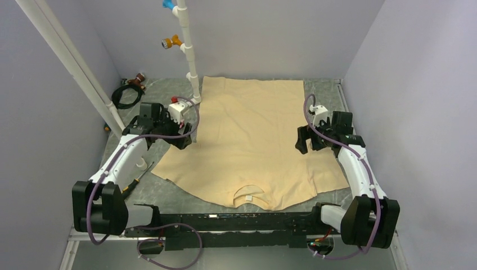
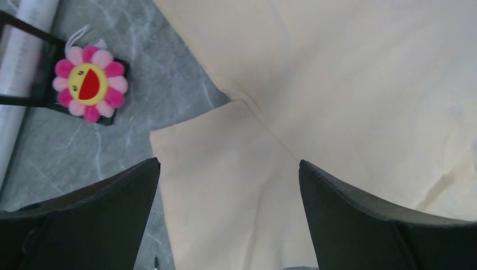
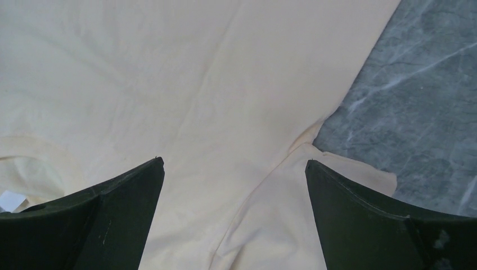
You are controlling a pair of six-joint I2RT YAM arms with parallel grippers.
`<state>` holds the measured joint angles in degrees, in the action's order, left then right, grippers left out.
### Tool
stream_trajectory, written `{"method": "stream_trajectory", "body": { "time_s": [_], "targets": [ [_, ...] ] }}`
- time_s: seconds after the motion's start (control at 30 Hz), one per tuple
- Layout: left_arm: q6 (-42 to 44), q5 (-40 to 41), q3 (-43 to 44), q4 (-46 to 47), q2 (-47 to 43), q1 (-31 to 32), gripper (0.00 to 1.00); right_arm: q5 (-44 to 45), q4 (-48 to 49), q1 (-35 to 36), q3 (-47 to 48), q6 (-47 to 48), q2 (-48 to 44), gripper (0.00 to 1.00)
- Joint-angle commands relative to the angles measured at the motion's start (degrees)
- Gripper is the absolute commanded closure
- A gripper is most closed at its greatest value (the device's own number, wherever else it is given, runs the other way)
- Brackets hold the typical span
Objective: Remove the brooch from the garment
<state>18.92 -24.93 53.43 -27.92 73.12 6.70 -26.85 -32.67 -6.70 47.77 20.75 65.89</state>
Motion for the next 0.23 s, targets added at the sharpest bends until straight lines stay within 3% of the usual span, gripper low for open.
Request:
{"method": "stream_trajectory", "body": {
  "time_s": [0.0,0.2],
  "targets": [
    [-3.0,1.4,1.5,3.9,1.2,-1.7,0.00,3.2,4.9,-0.2,0.3,-3.3,0.0,0.00],
    [-2.8,0.8,0.3,5.3,0.3,-1.8,0.00,3.4,5.1,-0.2,0.2,-3.3,0.7,0.00]
  ]
}}
